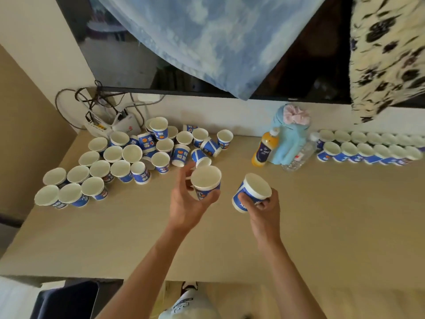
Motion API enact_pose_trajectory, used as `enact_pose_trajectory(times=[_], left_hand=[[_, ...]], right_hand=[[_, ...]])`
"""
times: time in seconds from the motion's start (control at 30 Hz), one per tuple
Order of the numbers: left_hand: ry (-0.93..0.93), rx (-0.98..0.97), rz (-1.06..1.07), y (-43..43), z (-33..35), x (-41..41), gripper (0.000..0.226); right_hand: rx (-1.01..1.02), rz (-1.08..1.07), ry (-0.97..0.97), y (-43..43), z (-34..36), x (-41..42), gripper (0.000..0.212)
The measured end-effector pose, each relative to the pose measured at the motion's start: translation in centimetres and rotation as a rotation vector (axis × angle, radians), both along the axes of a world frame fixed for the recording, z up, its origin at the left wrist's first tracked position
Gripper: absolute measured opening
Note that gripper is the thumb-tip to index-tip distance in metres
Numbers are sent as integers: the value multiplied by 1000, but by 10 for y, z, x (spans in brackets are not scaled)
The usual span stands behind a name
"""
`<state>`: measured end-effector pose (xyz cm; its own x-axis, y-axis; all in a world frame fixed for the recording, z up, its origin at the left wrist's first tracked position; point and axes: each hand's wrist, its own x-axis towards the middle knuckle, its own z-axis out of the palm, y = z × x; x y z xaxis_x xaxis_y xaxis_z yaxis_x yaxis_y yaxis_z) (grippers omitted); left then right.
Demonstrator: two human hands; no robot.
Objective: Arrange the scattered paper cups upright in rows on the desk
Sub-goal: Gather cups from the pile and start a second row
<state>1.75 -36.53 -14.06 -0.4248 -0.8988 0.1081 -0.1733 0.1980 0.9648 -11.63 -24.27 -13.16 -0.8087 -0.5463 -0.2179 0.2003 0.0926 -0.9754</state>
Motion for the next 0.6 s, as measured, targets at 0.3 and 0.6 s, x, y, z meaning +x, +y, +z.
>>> enact_pose_trajectory(times=[0.3, 0.6], left_hand=[[107, 132, -140, 141, 26, -94, 81], [118, 231, -349, 265, 35, -196, 66]], right_hand=[[-126, -150, -65, 142, 11, -73, 71], [-149, -406, -11, 271, 26, -150, 63]])
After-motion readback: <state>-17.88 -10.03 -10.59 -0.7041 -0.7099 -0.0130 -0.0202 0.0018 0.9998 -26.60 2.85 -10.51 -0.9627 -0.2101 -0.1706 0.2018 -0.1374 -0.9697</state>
